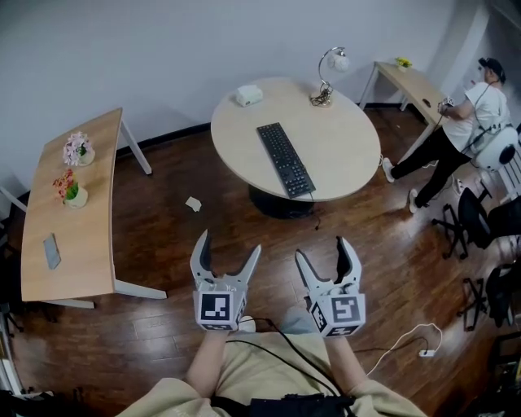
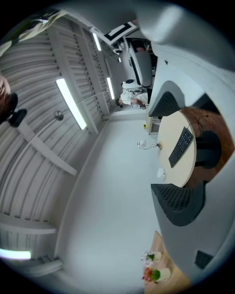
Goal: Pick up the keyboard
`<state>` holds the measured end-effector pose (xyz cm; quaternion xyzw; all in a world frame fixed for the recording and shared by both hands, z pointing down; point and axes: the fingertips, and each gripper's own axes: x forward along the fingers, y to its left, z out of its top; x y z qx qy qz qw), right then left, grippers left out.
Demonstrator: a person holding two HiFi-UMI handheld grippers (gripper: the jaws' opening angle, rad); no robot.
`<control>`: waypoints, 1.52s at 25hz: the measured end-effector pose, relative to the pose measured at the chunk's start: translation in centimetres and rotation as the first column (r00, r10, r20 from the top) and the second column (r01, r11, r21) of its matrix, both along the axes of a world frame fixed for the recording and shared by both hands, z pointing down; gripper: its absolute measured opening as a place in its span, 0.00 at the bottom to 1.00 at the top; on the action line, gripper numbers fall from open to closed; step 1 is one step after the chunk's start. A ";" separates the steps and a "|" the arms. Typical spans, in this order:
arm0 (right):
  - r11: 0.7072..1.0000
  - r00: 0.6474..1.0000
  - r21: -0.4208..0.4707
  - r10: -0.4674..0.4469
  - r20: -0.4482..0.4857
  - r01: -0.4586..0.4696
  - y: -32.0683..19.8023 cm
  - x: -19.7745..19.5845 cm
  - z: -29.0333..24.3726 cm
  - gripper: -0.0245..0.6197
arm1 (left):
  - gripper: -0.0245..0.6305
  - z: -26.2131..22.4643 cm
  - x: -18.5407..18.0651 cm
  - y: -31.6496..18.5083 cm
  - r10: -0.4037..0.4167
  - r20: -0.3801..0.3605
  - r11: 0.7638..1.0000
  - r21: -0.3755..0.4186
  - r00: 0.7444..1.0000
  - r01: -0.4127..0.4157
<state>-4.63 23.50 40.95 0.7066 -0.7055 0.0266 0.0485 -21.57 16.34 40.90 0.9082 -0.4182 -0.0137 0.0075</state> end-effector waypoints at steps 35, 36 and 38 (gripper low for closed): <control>0.842 0.881 -0.327 -0.310 0.357 0.429 -39.3 22.8 15.5 0.69 | 0.70 13.8 24.4 -33.1 0.087 0.077 0.859 -0.510 0.993 -0.035; 0.811 0.863 -0.366 -0.305 0.403 0.457 -39.6 22.7 17.2 0.69 | 0.70 15.1 24.7 -33.2 0.107 0.042 0.823 -0.565 0.993 -0.064; 0.769 0.842 -0.420 -0.274 0.464 0.482 -40.6 23.1 19.8 0.69 | 0.70 17.4 25.2 -33.8 0.134 -0.011 0.762 -0.638 0.991 -0.110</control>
